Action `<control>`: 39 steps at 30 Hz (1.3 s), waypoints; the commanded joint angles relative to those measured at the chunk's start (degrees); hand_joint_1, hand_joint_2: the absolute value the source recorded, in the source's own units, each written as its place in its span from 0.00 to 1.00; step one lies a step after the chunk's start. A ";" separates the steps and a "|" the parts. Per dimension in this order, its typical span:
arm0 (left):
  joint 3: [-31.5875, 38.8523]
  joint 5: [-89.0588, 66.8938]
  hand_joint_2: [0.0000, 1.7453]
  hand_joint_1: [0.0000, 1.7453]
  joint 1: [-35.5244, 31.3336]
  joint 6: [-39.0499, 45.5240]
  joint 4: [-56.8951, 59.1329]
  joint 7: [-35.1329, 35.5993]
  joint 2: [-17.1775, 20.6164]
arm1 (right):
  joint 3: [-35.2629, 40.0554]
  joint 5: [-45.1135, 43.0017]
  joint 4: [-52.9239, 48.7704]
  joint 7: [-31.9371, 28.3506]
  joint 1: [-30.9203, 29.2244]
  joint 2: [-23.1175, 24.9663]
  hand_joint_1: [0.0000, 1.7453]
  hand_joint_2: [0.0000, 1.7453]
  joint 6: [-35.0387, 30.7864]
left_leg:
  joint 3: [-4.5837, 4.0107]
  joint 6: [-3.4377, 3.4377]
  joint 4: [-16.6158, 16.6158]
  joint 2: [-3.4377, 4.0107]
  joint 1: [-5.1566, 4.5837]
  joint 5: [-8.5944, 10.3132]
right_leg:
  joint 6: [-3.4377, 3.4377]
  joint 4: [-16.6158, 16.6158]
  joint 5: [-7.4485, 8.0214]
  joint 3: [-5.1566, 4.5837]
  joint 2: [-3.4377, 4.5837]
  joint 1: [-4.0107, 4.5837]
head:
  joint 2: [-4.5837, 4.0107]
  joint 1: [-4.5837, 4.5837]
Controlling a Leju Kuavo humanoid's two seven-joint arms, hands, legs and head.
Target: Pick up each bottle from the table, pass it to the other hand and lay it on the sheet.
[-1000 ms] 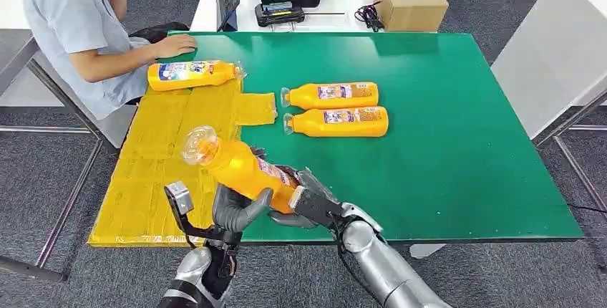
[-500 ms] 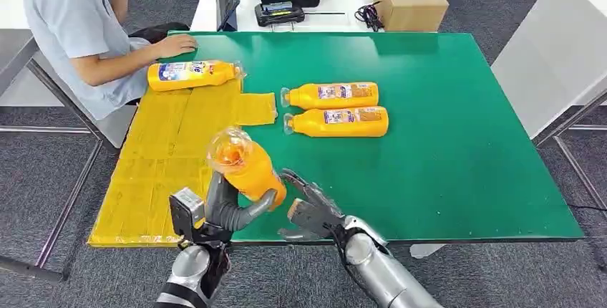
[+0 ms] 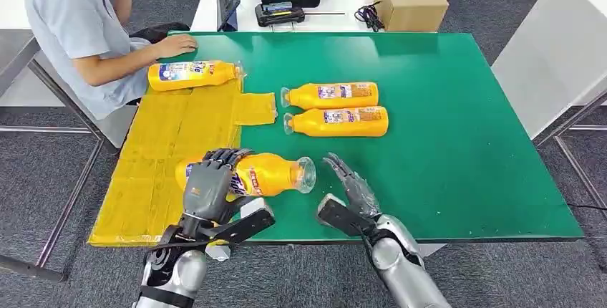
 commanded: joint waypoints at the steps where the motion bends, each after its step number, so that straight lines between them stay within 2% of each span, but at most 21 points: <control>1: 2.68 -6.53 1.00 1.00 -11.87 -1.26 22.64 5.51 6.78 | -2.36 -1.11 2.08 -2.68 -2.78 1.43 0.00 1.00 0.92 | 0.24 -0.12 -0.09 0.05 0.02 0.00 | -0.14 -0.04 -0.02 0.20 0.01 0.03 | 0.00 -0.02; 5: 3.50 -7.82 1.00 1.00 -14.28 -0.97 27.91 6.54 7.55 | -1.73 -1.62 3.05 -3.38 -3.57 1.68 0.00 1.00 1.12 | 0.22 -0.11 -0.06 0.07 0.05 -0.02 | -0.12 0.02 -0.03 0.19 0.04 0.05 | 0.00 0.00; 10: 4.14 -8.65 1.00 1.00 -14.84 -1.14 29.08 7.78 7.54 | -1.59 -1.87 2.76 -3.62 -3.62 1.60 0.00 1.00 1.21 | 0.20 -0.13 -0.02 0.06 0.06 -0.05 | -0.14 0.05 -0.06 0.20 0.03 0.05 | 0.00 0.00; 18: 8.49 -11.27 1.00 1.00 -19.11 0.88 40.92 9.42 10.02 | -0.41 -2.78 0.93 -3.80 -3.34 1.21 0.00 1.00 1.78 | 0.21 -0.16 -0.02 0.13 0.07 -0.05 | -0.18 0.08 -0.04 0.17 0.10 0.07 | 0.00 0.00; 19: 8.73 -11.84 1.00 0.90 -19.40 1.23 41.74 9.52 10.04 | -0.42 -2.86 1.25 -3.81 -3.45 1.16 0.00 1.00 1.83 | 0.17 -0.14 -0.01 0.10 0.06 -0.05 | -0.15 0.08 -0.05 0.15 0.07 0.06 | 0.00 0.00; 20: 8.55 -12.75 1.00 0.84 -19.54 1.79 42.16 9.78 10.12 | -0.48 -2.98 1.57 -3.83 -3.51 1.17 0.00 1.00 1.86 | 0.10 -0.10 -0.02 0.08 0.03 -0.02 | -0.10 0.08 -0.02 0.07 0.06 0.03 | 0.00 0.00; 21: 8.30 -13.20 1.00 0.46 -19.62 1.80 42.26 9.89 10.15 | -0.53 -3.05 1.76 -3.85 -3.56 1.18 0.00 1.00 1.88 | 0.23 -0.14 -0.02 0.13 0.07 -0.07 | -0.16 0.06 -0.05 0.19 0.09 0.07 | 0.00 -0.02; 22: 8.25 -13.72 1.00 0.15 -19.77 1.83 42.42 10.41 10.16 | -0.58 -3.16 2.03 -3.90 -3.63 1.25 0.00 1.00 1.90 | 0.20 -0.11 -0.02 0.13 0.05 -0.05 | -0.13 0.08 -0.04 0.16 0.10 0.04 | 0.00 0.02; 23: 7.98 -14.57 1.00 0.11 -19.89 1.61 42.65 10.80 10.13 | -0.61 -3.28 2.30 -3.97 -3.69 1.30 0.00 1.00 1.95 | 0.16 -0.08 -0.03 0.11 0.01 -0.02 | -0.09 0.09 -0.01 0.12 0.10 0.01 | 0.00 -0.02; 24: 7.83 -14.88 1.00 0.12 -19.97 1.38 42.74 10.98 10.09 | -0.58 -3.32 2.54 -4.01 -3.74 1.35 0.00 1.00 1.98 | 0.25 -0.13 -0.01 0.17 0.06 -0.07 | -0.15 0.09 -0.03 0.20 0.14 0.06 | 0.00 -0.02; 25: 7.74 -15.14 1.00 0.06 -20.05 1.16 42.89 11.04 10.13 | -0.55 -3.34 2.69 -4.03 -3.78 1.35 0.00 1.00 2.00 | 0.21 -0.10 -0.02 0.12 0.03 -0.04 | -0.11 0.10 -0.02 0.18 0.10 0.02 | 0.00 0.00; 26: 7.33 -16.26 1.00 0.05 -20.16 1.04 43.16 11.74 10.19 | -0.56 -3.49 3.16 -4.13 -3.91 1.41 0.00 1.00 2.06 | 0.17 -0.08 -0.03 0.09 0.03 -0.01 | -0.09 0.08 0.00 0.15 0.07 0.03 | 0.00 0.00; 27: 6.99 -16.31 1.00 0.00 -20.20 1.01 43.31 11.87 10.27 | -0.57 -3.55 3.38 -4.19 -3.97 1.44 0.00 1.00 2.07 | 0.26 -0.13 -0.02 0.14 0.06 -0.04 | -0.15 0.09 -0.02 0.23 0.11 0.06 | 0.00 -0.02; 31: 6.92 -15.35 1.00 0.00 -20.56 -0.54 45.56 8.71 9.91 | -0.54 -4.05 4.89 -4.75 -4.51 1.37 0.00 1.00 2.05 | 0.38 -0.13 -0.05 0.18 0.05 -0.03 | -0.15 0.07 0.01 0.34 0.16 0.05 | 0.00 0.00; 39: 6.71 -14.30 1.00 0.00 -20.47 -1.17 46.98 6.73 9.65 | -0.36 -4.18 5.90 -5.03 -5.00 1.21 0.00 1.00 2.07 | 0.61 -0.15 -0.08 0.13 0.01 0.04 | -0.10 0.07 0.02 0.56 0.13 0.01 | 0.00 -0.02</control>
